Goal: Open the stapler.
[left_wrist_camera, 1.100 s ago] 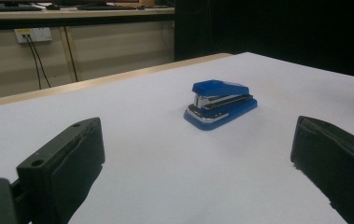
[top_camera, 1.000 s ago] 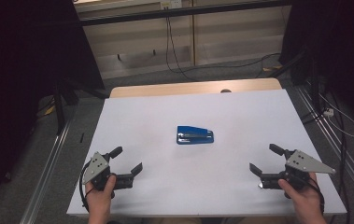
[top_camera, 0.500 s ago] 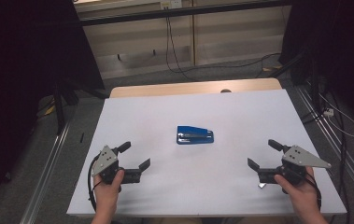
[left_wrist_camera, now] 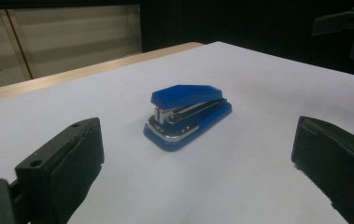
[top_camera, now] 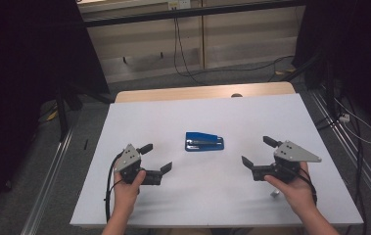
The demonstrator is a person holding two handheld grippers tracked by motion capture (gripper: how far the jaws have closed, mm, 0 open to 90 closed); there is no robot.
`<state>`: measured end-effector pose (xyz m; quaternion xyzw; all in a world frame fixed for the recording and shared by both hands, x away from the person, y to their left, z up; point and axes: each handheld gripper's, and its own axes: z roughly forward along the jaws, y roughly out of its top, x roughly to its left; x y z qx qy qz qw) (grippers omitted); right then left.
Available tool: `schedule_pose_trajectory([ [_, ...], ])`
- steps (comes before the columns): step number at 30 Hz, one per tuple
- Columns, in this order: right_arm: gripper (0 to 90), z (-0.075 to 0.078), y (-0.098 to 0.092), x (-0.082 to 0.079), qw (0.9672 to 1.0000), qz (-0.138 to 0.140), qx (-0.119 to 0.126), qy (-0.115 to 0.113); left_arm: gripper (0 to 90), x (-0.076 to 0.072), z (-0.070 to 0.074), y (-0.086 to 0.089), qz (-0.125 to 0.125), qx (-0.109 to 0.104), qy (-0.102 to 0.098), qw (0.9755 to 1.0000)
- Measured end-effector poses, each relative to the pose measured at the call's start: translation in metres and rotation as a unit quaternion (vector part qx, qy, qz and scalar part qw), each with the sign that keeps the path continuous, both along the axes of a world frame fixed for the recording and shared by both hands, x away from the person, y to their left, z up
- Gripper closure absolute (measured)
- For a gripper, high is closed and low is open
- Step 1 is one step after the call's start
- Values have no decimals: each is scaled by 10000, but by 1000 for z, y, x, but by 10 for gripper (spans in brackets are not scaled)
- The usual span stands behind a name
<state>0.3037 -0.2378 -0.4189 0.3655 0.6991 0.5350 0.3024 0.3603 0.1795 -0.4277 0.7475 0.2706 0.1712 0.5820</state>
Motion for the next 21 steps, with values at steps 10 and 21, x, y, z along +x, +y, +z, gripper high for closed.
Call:
schedule_pose_trajectory([
  [10, 182, -3, 30, 29, 9993, 241, 94, 256, 22, 21, -1, -14, -48, -24, 86, 9999],
  [21, 693, -15, 68, 54, 9951, 754, -126, 631, 22, 35, -1, -18, 10, 104, 274, 9996],
])
